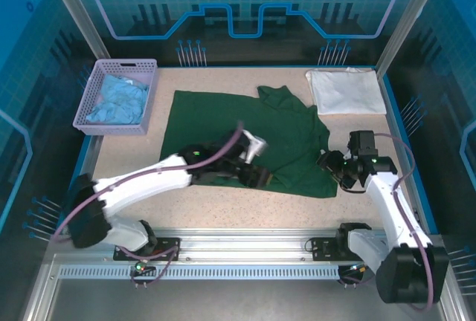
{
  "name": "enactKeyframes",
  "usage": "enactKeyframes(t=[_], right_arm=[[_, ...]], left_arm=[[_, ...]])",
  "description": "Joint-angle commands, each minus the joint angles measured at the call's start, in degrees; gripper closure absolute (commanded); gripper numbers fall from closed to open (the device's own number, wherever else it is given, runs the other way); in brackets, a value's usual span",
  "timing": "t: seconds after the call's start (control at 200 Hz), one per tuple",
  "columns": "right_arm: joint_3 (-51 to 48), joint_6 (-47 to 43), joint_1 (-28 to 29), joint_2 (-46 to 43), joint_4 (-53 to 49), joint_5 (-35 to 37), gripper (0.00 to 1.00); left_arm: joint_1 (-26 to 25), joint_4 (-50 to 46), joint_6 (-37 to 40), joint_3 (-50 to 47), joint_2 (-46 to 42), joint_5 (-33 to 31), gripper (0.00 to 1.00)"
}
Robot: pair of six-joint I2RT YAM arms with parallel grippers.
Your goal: Fold and stack the t-shirts
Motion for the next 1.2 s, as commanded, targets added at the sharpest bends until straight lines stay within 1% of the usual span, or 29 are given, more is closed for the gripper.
enactKeyframes(t=[0.0, 0.065, 0.095, 0.19, 0.25, 0.325, 0.375, 0.46, 0.52, 0.58, 0.635, 0.67, 0.735, 0.78, 0.83, 0.885, 0.965, 1.111, 1.196], right_arm=[[-1.8, -2.4, -3.8, 6.6, 6.1, -4.6, 0.51], [-1.7, -3.5, -4.2, 9.6, 7.3, -5.2, 0.6], [-1.7, -4.0, -4.3, 10.7, 7.9, -5.4, 0.61], [-3.0, -5.0, -4.4, 12.6, 10.0, -6.6, 0.62], [-4.0, -5.4, -4.3, 13.2, 11.3, -7.0, 0.63], [-4.9, -5.8, -4.2, 13.4, 12.3, -7.0, 0.63], [-5.5, -6.0, -4.1, 13.5, 13.1, -7.1, 0.62], [-5.9, -6.6, -3.7, 14.2, 13.9, -6.7, 0.59], [-6.2, -7.0, -3.6, 14.8, 14.4, -6.5, 0.58], [-6.7, -7.1, -3.5, 15.5, 15.1, -6.4, 0.57], [-6.9, -7.4, -3.5, 16.1, 15.7, -6.8, 0.57], [-6.9, -7.4, -3.5, 16.6, 16.1, -7.0, 0.58], [-7.0, -7.5, -3.5, 17.3, 16.7, -7.5, 0.58], [-7.0, -7.4, -3.4, 17.8, 17.1, -7.7, 0.58], [-7.1, -7.5, -3.4, 18.2, 17.5, -7.8, 0.59], [-7.2, -7.5, -3.3, 18.4, 17.7, -7.8, 0.59], [-7.4, -7.6, -3.4, 18.2, 17.9, -7.8, 0.59], [-7.8, -7.6, -3.3, 17.9, 18.3, -8.0, 0.59], [-7.9, -7.5, -3.3, 18.0, 18.3, -8.0, 0.59]], left_arm=[[-2.8, -3.2, 14.8, 8.9, 11.6, 2.9, 0.37], [-3.4, -5.8, 17.8, 14.5, 18.2, 3.3, 0.44], [-3.8, -7.3, 19.0, 17.0, 20.9, 2.9, 0.45], [-4.7, -13.0, 20.6, 25.9, 28.9, 1.9, 0.42], [-5.0, -15.2, 19.4, 30.2, 32.7, 1.0, 0.41], [-4.9, -15.9, 16.0, 32.8, 35.1, 1.4, 0.38], [-4.9, -16.4, 13.8, 33.9, 35.9, 2.9, 0.38], [-4.9, -16.2, 8.3, 34.1, 36.4, 3.3, 0.36], [-4.8, -17.5, 3.1, 34.3, 36.5, 2.0, 0.35], [-4.6, -18.8, -3.5, 34.0, 36.1, 1.6, 0.35], [-4.6, -18.1, -11.6, 31.9, 34.6, 0.9, 0.35], [-4.5, -15.8, -17.3, 29.3, 33.4, 1.8, 0.34], [-4.5, -7.9, -25.9, 24.3, 31.5, 5.8, 0.33], [-4.5, -3.4, -30.9, 21.9, 30.9, 6.3, 0.34], [-4.5, -0.2, -34.9, 20.6, 30.6, 5.5, 0.36], [-4.4, 2.0, -38.0, 19.8, 30.6, 3.7, 0.38], [-4.3, 4.0, -40.7, 19.8, 31.3, 2.9, 0.41], [-4.1, 4.4, -42.1, 21.8, 33.5, 2.8, 0.46], [-4.0, 3.7, -42.6, 22.2, 34.1, 1.8, 0.47]])
